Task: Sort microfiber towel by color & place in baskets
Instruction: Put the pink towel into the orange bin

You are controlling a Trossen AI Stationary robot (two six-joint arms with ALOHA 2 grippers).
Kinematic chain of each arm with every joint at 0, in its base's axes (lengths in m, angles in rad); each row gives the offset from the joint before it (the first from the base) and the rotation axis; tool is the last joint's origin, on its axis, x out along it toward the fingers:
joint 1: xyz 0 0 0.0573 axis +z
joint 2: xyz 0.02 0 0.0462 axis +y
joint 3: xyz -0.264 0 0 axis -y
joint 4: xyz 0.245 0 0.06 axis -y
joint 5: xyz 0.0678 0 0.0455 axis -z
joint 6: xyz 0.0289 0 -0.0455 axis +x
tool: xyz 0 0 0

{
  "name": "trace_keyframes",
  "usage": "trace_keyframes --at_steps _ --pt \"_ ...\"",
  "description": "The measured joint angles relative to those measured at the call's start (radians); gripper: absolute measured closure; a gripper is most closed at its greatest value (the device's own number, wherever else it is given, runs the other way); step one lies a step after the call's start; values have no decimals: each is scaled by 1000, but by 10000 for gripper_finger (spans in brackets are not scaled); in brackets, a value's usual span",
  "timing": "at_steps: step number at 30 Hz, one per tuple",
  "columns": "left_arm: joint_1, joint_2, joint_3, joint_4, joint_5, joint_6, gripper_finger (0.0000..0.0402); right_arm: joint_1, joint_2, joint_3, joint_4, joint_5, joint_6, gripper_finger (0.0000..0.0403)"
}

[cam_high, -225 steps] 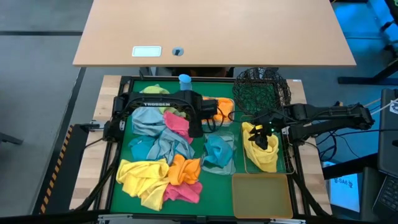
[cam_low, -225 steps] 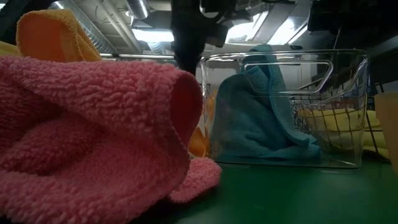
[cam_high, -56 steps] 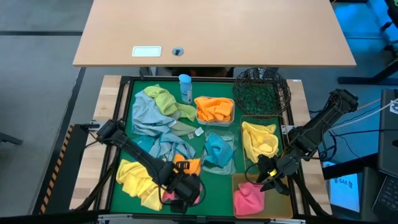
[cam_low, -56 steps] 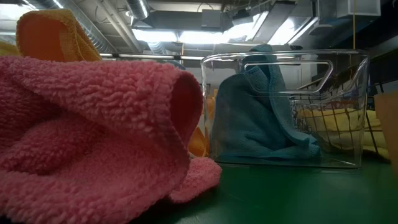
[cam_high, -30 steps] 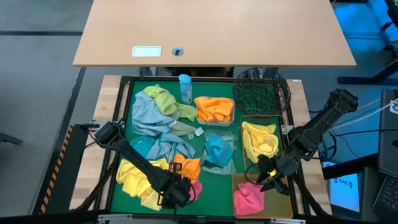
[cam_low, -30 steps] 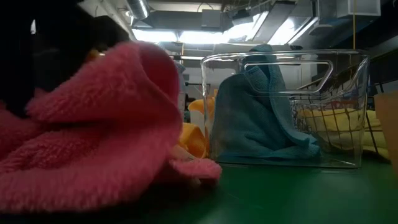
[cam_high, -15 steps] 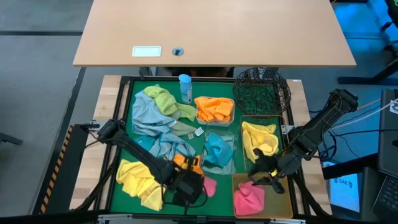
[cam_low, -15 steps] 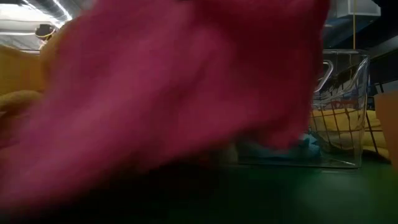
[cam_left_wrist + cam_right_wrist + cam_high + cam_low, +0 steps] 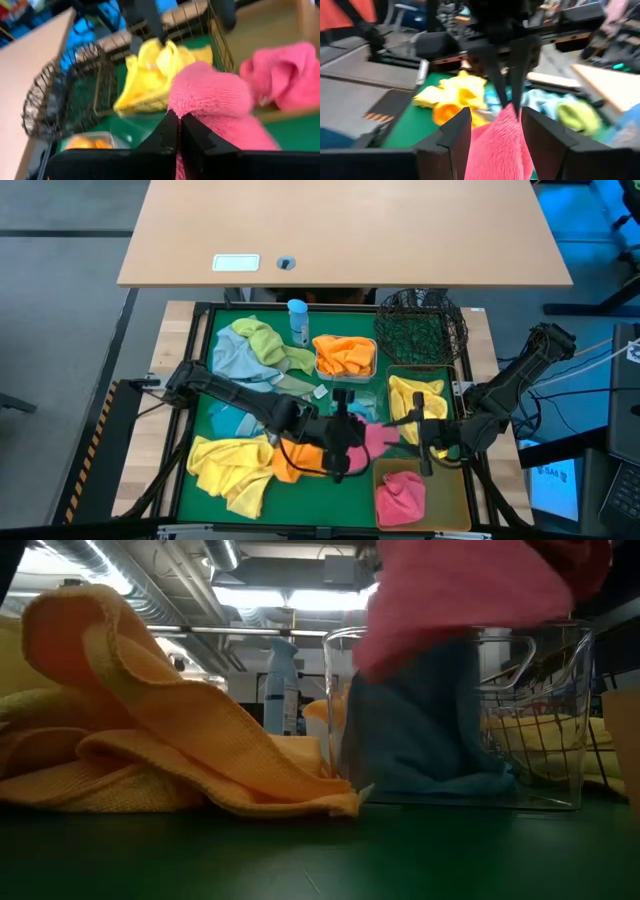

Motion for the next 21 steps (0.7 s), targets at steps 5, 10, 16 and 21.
trace_keyframes --at_steps 5,10,16,21 --pt "15 0 0 119 2 66 401 0 0 0 9 73 -45 229" --pt "13 0 0 207 3 105 401 0 0 0 9 115 -44 229" --pt "11 0 0 251 77 106 401 0 0 0 7 84 -39 237" --pt "11 0 0 253 106 87 381 0 0 0 5 10 -10 323"
